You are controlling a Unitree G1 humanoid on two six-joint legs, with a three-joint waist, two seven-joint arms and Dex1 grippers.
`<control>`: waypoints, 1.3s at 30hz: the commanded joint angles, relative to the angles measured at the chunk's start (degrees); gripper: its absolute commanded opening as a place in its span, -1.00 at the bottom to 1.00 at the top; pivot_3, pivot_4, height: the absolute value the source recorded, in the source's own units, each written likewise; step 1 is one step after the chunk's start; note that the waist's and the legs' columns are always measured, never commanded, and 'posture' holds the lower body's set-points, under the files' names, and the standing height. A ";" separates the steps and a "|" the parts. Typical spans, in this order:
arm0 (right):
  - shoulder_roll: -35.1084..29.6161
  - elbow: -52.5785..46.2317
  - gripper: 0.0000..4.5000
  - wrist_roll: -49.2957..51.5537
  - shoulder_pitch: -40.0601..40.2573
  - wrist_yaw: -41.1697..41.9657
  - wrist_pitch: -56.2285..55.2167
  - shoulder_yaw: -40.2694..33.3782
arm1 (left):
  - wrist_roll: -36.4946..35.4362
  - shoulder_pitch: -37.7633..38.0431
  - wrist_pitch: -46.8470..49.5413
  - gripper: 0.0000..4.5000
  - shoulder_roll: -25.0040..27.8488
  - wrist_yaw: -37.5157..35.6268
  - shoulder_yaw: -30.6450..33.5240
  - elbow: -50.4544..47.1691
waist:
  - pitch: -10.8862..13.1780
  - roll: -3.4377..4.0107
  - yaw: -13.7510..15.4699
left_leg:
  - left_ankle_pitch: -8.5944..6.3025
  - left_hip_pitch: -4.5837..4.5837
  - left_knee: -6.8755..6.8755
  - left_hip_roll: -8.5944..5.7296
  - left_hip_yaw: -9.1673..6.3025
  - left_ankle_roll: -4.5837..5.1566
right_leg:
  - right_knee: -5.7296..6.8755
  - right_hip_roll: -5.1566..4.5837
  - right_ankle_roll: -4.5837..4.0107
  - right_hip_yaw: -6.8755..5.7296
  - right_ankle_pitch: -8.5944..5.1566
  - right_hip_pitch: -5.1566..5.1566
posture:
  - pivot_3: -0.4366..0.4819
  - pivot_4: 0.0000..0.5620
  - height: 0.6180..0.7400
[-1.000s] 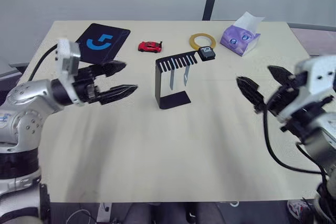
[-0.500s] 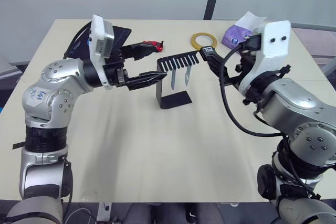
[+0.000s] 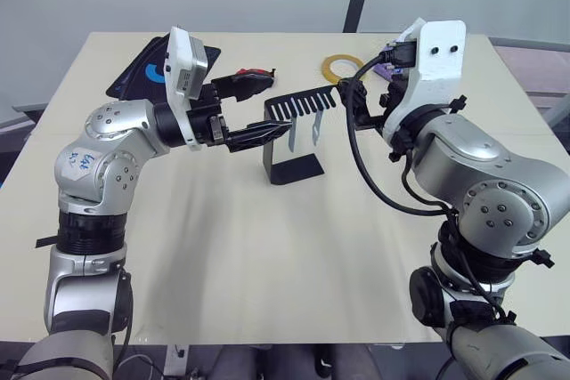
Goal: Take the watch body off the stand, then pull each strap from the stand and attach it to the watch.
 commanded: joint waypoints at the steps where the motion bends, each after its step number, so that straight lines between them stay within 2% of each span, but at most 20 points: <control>1: 0.66 -0.13 0.98 -2.00 -1.08 0.87 -1.48 0.51 | -0.31 -0.18 -0.88 1.00 -0.28 0.63 1.17 -3.14 | 0.00 0.00 -0.04 | 0.00 -0.01 0.00 0.00 -0.01 0.00 | 0.00 0.00 0.00 -0.01 0.00 0.00 | -0.05 -0.47 0.97; 5: 1.77 1.16 0.98 -3.38 -1.14 2.08 -1.84 1.21 | -0.69 0.27 -0.56 1.00 -0.67 1.39 1.45 -4.31 | 0.00 0.00 -0.10 | 0.11 -0.42 0.03 -0.09 -0.12 0.02 | 0.10 -0.10 0.00 -0.13 0.00 -0.37 | -0.05 -0.47 0.97; 29: 5.52 2.35 0.98 -9.92 -0.74 6.86 -3.54 1.72 | -0.78 -0.32 0.23 1.00 -0.10 2.02 1.89 -4.22 | 0.00 0.01 -0.14 | 0.15 -0.45 0.02 -0.11 -0.15 0.00 | 0.16 -0.13 0.00 -0.18 0.00 -0.42 | -0.05 -0.47 0.97; 31: 5.94 2.39 0.75 -10.08 -0.70 7.25 -3.47 1.77 | -0.73 -0.46 0.15 1.00 -0.15 1.99 1.86 -3.98 | 0.00 0.01 -0.14 | 0.15 -0.44 0.02 -0.11 -0.15 0.00 | 0.16 -0.13 0.00 -0.18 0.00 -0.42 | -0.05 -0.47 0.97; 32: 6.16 2.34 0.72 -10.13 -0.62 7.42 -3.33 1.79 | -0.72 -0.47 0.11 1.00 -0.16 1.99 1.85 -3.96 | 0.00 0.01 -0.14 | 0.15 -0.45 0.02 -0.11 -0.15 0.00 | 0.16 -0.13 0.00 -0.18 0.00 -0.42 | -0.05 -0.47 0.97; 33: 6.34 2.32 0.43 -10.16 -0.49 7.61 -3.18 1.84 | -0.70 -0.49 0.08 1.00 -0.17 1.99 1.84 -3.93 | 0.00 0.01 -0.14 | 0.15 -0.45 0.02 -0.11 -0.15 0.00 | 0.16 -0.13 0.00 -0.18 0.00 -0.42 | -0.05 -0.47 0.97; 36: 6.76 2.21 -0.17 -10.54 0.08 8.03 -2.97 1.91 | -0.62 -0.70 -0.10 1.00 -0.23 1.94 1.88 -3.50 | 0.00 0.01 -0.14 | 0.15 -0.45 0.02 -0.11 -0.15 0.00 | 0.16 -0.13 0.00 -0.18 0.00 -0.42 | -0.05 -0.47 0.97; 37: 6.86 2.11 -0.30 -10.70 0.14 8.11 -2.89 1.86 | -0.61 -0.79 -0.15 1.00 -0.25 1.97 1.98 -3.29 | 0.00 0.01 -0.14 | 0.15 -0.44 0.02 -0.11 -0.15 0.00 | 0.16 -0.13 0.00 -0.18 0.00 -0.42 | -0.05 -0.47 0.97; 39: 6.96 1.93 -0.30 -10.88 -0.06 8.37 -2.62 1.56 | -0.63 -1.01 -0.18 1.00 -0.25 1.97 2.15 -2.84 | 0.00 0.01 -0.15 | 0.15 -0.44 0.02 -0.12 -0.15 0.00 | 0.16 -0.13 0.00 -0.18 0.00 -0.41 | -0.05 -0.47 0.97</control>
